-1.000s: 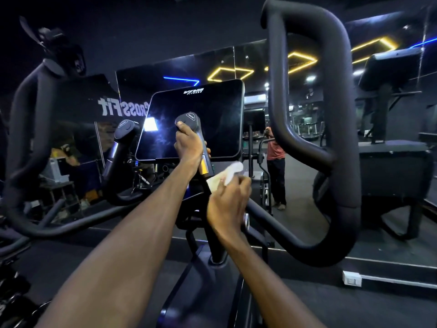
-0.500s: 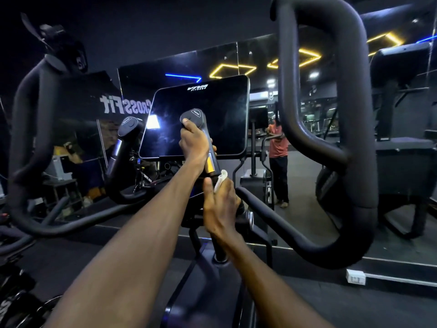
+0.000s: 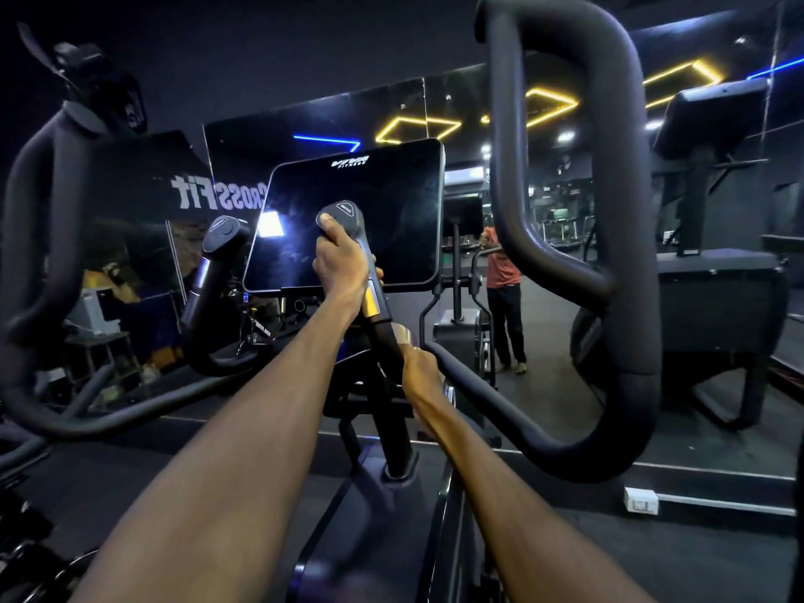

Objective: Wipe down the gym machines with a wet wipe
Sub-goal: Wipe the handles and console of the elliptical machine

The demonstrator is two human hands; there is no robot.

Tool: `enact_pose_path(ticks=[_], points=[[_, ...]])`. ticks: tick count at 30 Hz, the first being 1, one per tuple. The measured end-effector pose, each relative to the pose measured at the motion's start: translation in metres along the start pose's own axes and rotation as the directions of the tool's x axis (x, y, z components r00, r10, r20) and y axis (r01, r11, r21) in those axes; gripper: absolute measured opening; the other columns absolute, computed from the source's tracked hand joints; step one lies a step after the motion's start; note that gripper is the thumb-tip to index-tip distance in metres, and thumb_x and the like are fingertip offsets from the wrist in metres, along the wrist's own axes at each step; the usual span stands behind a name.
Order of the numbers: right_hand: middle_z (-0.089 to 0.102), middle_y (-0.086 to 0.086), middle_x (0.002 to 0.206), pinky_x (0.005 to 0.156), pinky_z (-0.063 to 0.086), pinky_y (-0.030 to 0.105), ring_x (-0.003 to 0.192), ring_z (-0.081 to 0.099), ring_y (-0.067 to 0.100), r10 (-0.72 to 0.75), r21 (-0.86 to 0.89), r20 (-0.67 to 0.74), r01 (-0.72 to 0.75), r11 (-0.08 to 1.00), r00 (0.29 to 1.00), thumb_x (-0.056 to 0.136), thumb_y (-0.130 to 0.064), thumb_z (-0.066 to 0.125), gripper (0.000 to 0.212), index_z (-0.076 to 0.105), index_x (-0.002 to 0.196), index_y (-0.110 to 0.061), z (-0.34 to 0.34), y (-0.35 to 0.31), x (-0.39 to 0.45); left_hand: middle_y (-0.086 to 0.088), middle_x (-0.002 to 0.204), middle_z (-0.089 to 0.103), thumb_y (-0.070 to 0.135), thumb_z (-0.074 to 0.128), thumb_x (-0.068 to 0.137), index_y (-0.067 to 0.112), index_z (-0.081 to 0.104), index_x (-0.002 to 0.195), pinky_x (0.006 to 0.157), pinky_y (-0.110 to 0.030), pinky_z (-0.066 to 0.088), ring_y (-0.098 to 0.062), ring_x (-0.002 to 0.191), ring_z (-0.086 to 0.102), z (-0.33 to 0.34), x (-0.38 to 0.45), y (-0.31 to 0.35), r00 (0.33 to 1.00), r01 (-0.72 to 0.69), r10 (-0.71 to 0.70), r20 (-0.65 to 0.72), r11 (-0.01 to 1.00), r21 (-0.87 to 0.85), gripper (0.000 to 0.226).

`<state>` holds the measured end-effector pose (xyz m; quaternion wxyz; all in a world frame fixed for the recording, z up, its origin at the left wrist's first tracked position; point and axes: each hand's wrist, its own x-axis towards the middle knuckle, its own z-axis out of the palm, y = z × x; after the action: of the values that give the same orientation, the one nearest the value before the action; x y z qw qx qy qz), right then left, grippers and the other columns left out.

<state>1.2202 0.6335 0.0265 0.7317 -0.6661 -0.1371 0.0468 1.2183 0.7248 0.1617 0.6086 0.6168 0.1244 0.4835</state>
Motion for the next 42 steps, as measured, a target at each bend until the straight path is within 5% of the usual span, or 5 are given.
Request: enact_pose_path(ticks=[7,11,16,24,42], points=[[0.072,0.012,0.084,0.078,0.053,0.042,0.084,0.065,0.031,-0.255,-0.255,-0.183,0.205,0.945,0.95,0.102,-0.025,0.046,0.036,0.07,0.08,-0.01,-0.017,-0.012,-0.029,-0.027,0.108,0.064,0.053,0.018,0.103,-0.002,0.054,0.122,0.071,-0.041,0.058,-0.038,0.088,0.07,0.001,-0.016,0.01,0.997,-0.021,0.034,-0.069,0.984,0.178,0.068],[0.06,-0.007,0.056,0.064,0.045,0.033,0.062,0.055,0.019,-0.164,0.102,-0.027,0.166,0.981,0.986,0.095,-0.017,0.058,0.036,0.062,0.059,-0.018,-0.035,-0.035,-0.044,-0.032,0.129,0.054,0.037,0.028,0.106,-0.007,0.05,0.124,0.097,-0.044,0.036,-0.046,0.122,0.049,-0.008,-0.042,0.007,0.992,-0.079,0.114,-0.055,0.896,0.438,0.052],[0.064,0.002,0.072,0.057,0.051,0.023,0.063,0.062,0.011,-0.247,0.326,0.136,0.192,0.926,0.959,0.096,0.001,0.053,0.015,0.065,0.097,-0.007,-0.059,-0.077,-0.08,-0.023,0.124,0.051,0.028,0.05,0.096,0.006,0.055,0.111,0.098,-0.04,0.035,-0.038,0.116,0.049,-0.016,-0.078,0.009,0.963,-0.116,0.223,-0.15,0.847,0.518,0.028],[0.075,0.013,0.086,0.07,0.06,0.039,0.08,0.074,0.026,-0.364,0.215,0.098,0.337,0.916,0.926,0.1,-0.015,0.049,0.027,0.073,0.088,-0.01,-0.112,-0.127,-0.109,-0.007,0.061,0.056,0.031,0.061,0.095,0.006,0.06,0.07,0.049,-0.025,0.04,-0.011,0.048,0.049,0.003,-0.147,0.075,0.904,-0.184,0.113,0.413,0.973,0.137,0.036],[0.07,0.02,0.093,0.06,0.06,0.053,0.068,0.074,0.033,-0.382,-0.117,0.099,0.392,0.912,0.919,0.091,-0.011,0.067,0.008,0.069,0.084,-0.008,-0.18,-0.214,-0.112,-0.008,0.088,0.067,0.009,0.062,0.094,0.011,0.06,0.101,0.064,-0.035,0.054,-0.021,0.073,0.066,0.023,-0.156,0.131,0.861,-0.041,0.094,0.499,0.992,-0.117,0.008]])
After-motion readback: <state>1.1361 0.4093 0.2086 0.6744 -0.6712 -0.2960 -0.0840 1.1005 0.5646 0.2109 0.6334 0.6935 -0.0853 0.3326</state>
